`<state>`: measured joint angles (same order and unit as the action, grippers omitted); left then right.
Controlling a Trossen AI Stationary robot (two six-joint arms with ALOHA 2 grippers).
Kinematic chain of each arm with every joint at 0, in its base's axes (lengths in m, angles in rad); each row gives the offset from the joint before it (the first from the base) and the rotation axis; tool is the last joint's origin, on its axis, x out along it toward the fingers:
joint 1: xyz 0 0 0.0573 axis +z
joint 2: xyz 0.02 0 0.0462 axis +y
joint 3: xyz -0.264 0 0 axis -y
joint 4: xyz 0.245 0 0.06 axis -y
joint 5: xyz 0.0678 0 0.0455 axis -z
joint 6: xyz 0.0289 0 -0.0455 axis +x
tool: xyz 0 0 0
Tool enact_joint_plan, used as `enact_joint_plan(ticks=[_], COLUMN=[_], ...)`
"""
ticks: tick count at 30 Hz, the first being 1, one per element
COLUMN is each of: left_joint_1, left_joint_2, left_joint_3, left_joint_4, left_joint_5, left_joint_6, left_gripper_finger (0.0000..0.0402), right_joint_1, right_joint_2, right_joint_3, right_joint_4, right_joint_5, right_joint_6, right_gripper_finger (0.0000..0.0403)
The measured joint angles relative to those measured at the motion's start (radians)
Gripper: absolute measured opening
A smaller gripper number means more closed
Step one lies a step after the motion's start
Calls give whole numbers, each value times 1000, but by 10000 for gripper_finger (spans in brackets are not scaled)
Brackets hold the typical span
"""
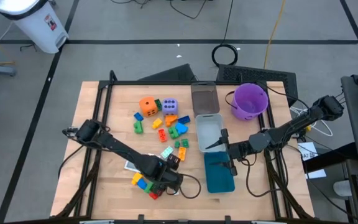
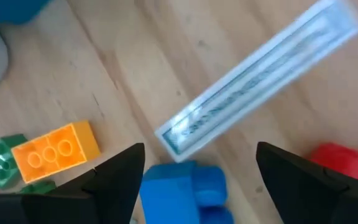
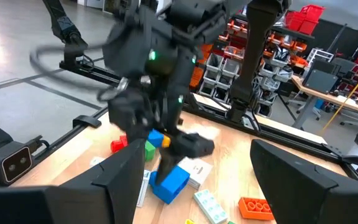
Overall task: Pick & Place Toys
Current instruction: Put the blue deck of cards into the blue bin
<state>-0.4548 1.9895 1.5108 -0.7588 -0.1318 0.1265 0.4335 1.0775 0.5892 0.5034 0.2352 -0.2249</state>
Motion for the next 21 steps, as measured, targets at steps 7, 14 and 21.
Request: enact_joint_plan(ticks=[7,14,21], left_joint_1=[-16,-12,10], left_joint_2=[-2,-1,-1], left_joint_3=[1,1,1], left_joint_4=[83,87,83], left_joint_5=[0,4,62], left_joint_6=[97,228,313], left_gripper_finger=[302,304,253], right_joint_1=[0,0,0], right_joint_2=[0,0,0], right_joint_3=[0,0,0], right_joint_4=[0,-3,-4], right_joint_5=[0,0,0], right_joint_6=[2,3,2], right_gripper_finger=[265,265,265])
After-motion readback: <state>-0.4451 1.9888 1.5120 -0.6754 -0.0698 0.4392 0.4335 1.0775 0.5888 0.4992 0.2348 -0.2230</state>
